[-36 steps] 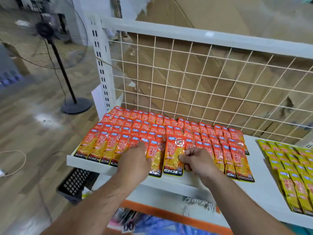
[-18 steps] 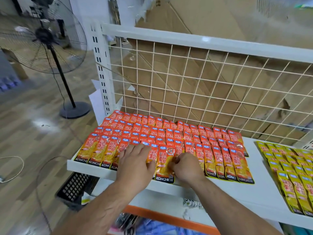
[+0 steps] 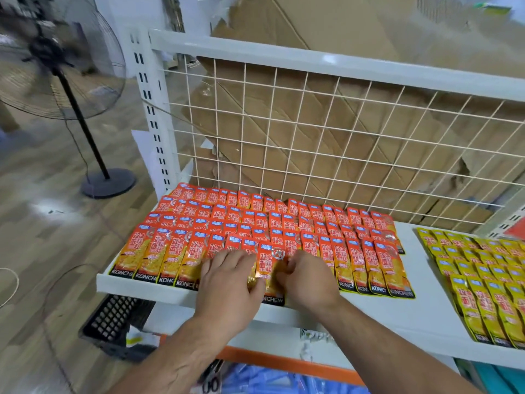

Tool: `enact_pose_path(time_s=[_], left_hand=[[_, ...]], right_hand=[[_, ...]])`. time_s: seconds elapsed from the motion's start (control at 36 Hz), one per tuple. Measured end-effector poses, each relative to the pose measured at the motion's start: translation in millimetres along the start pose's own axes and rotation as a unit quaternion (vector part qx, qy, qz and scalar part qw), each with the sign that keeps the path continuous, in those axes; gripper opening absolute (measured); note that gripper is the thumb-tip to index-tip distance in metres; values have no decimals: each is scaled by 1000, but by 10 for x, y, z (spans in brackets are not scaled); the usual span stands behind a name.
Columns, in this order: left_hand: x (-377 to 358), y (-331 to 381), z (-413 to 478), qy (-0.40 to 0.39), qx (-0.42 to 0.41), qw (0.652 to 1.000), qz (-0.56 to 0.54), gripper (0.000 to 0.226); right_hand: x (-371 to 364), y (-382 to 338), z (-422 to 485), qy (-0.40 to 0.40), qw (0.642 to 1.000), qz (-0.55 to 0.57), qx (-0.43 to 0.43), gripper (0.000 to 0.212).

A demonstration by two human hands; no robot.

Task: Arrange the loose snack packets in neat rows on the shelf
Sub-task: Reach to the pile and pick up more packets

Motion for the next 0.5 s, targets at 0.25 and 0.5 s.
enact_pose_path(time_s=[0.25, 0.5], left_hand=[[-204, 488, -48, -84, -37, 995, -28, 48], [-386, 1442, -140, -196, -98, 976, 14, 62]], right_hand=[[238, 412, -284, 91, 976, -145, 131, 43], [688, 1373, -762, 94, 974, -195, 66, 66]])
Point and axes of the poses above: each hand's wrist, its own z-axis towards the middle knuckle, its own x-axis out of the back of the hand, y = z × x, the point moved 4 cm from there along z, towards the middle knuckle, and after that the axes turned 1 degree about z, right-handed, at the moved point
